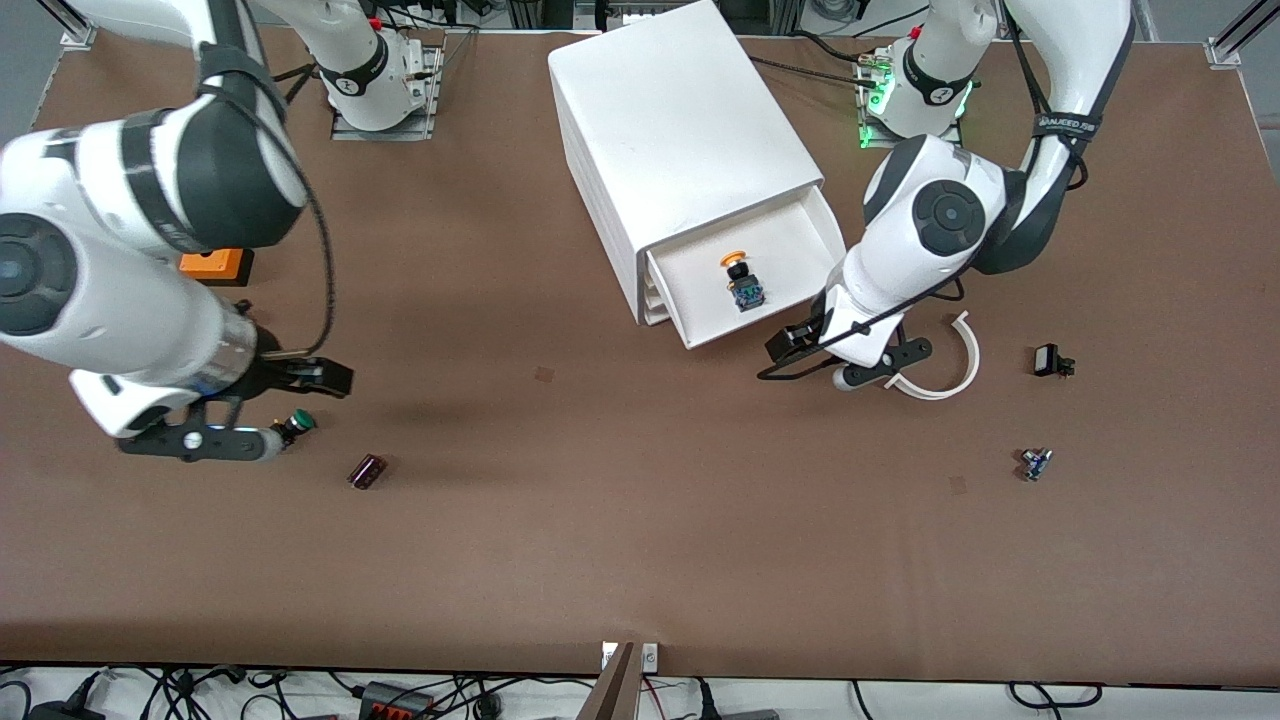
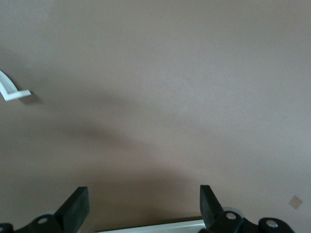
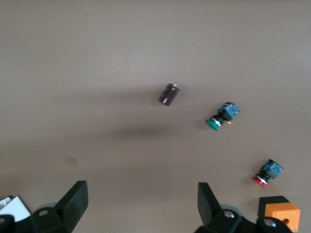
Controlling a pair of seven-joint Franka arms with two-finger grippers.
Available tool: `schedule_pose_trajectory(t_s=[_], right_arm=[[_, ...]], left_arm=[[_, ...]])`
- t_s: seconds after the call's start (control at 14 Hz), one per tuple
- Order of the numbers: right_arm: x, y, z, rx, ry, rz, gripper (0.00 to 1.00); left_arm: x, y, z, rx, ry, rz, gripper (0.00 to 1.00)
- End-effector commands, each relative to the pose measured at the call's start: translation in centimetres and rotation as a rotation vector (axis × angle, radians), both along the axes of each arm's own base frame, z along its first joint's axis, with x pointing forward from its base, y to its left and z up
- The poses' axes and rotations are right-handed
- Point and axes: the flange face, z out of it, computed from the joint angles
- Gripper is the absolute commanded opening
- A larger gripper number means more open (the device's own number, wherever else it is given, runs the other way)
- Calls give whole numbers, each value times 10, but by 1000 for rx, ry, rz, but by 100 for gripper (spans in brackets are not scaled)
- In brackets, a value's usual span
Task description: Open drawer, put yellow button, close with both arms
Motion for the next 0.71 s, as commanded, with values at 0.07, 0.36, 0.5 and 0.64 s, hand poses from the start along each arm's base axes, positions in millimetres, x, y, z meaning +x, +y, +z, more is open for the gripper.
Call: schedule_pose_trajectory(t_s=[0.07,0.36,0.5,0.64], right_arm=[[-22,-66,21,45,-37,-21,100],[-43,-155,39,61,-134,28,100],[-50,-174,56,57,-158,72,100],[-58,-188,70,56,-164,72,100]], left_arm=[[-23,-15,1,11,10,0,100],[-48,-37,-4,19,60,-9,100],[-58,-39,2,41,103,-24,100],[-73,-56,5,48,124,-64,100]])
